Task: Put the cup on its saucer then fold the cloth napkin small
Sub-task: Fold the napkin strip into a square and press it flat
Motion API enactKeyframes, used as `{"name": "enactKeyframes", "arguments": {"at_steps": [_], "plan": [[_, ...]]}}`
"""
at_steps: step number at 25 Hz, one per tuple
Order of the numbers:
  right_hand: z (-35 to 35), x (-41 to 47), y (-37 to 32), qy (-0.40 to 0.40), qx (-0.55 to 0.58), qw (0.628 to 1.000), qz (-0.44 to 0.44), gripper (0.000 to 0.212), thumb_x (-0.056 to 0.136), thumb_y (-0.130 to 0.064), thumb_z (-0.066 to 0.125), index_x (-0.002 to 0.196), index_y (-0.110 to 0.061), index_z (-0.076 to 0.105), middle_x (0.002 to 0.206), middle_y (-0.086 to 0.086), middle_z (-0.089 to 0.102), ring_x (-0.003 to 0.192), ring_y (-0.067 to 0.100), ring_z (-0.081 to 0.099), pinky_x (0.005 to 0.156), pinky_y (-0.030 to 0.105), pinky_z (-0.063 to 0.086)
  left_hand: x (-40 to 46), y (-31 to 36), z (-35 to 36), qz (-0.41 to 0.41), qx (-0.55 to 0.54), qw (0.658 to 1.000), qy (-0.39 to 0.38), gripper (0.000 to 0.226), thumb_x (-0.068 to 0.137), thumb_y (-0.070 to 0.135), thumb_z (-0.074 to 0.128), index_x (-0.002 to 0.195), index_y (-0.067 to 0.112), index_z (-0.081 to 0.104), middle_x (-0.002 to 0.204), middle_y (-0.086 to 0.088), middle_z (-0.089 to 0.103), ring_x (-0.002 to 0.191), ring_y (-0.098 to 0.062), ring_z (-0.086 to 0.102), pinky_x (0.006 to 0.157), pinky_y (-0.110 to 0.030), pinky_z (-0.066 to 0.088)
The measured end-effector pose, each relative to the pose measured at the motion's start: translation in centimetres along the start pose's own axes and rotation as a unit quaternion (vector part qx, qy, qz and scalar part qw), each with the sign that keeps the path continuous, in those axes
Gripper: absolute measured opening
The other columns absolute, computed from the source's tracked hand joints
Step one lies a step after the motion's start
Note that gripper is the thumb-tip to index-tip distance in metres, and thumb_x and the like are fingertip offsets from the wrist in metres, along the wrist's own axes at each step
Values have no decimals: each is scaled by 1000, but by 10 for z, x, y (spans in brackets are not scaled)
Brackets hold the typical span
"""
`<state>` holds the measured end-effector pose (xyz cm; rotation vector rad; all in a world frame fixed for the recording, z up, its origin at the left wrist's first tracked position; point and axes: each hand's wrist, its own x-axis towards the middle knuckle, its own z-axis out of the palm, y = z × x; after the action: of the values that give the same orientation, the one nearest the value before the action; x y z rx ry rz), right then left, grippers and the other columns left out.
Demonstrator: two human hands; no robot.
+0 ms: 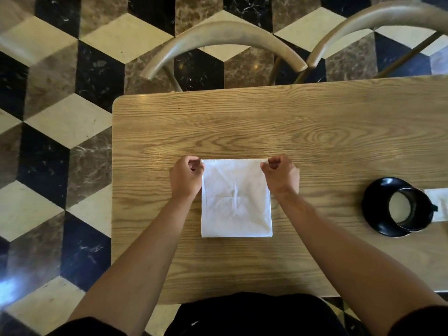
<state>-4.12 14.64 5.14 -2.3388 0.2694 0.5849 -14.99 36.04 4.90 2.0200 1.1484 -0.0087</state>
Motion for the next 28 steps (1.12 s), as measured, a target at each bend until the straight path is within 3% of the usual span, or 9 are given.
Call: {"name": "enactKeyframes", "arguments": {"at_steps": [5,8,11,13,16,19,28], "plan": [[1,-5,0,17,-7,1000,0,4,89,-27,66,91,-27,62,91,-7,71,92,19,65,74,27,42,-13,-6,-2,92,46,995,11,25,94,18,69,115,6,69,105,-11,72,97,-29,68,91,-41,53],[-2,-10,-1,36,-15,999,-11,15,88,-20,61,102,-19,66,102,-1,69,103,26,61,81,31,43,-26,-20,-3,235,141,959,70,34,95,12,63,126,-2,62,122,-21,63,113,-41,61,99,-52,50],[5,-28,-6,106,-104,975,-167,27,91,-20,61,116,-10,65,117,13,61,110,36,53,96,45,41,-33,-30,1,360,220,907,16,50,101,21,49,145,-3,48,152,-24,48,144,-43,42,119,-55,35],[22,-43,-13,79,-143,944,-287,36,96,-22,56,128,-6,60,129,16,58,122,38,51,107,51,38,-32,-33,5,378,258,889,-32,59,104,28,41,155,-2,36,164,-23,33,155,-39,26,126,-56,24],[56,-69,-13,-18,-174,906,-387,49,104,-27,47,146,-1,48,156,18,43,150,36,32,125,50,20,-30,-46,7,395,285,872,-56,65,106,33,39,157,-5,28,167,-23,23,157,-37,20,126,-57,23],[84,-83,-12,-77,-180,893,-405,63,106,-41,31,156,-4,32,166,15,25,157,29,14,128,45,9,-29,-61,6,417,288,861,-50,72,103,40,35,158,-5,24,169,-22,19,159,-35,15,128,-54,19],[124,-70,2,-53,-267,875,-401,75,103,-54,14,161,-6,15,171,10,11,159,21,-1,128,40,2,-14,-81,22,396,385,832,-49,82,100,44,39,163,4,4,173,-18,2,161,-31,0,129,-53,13]]}}
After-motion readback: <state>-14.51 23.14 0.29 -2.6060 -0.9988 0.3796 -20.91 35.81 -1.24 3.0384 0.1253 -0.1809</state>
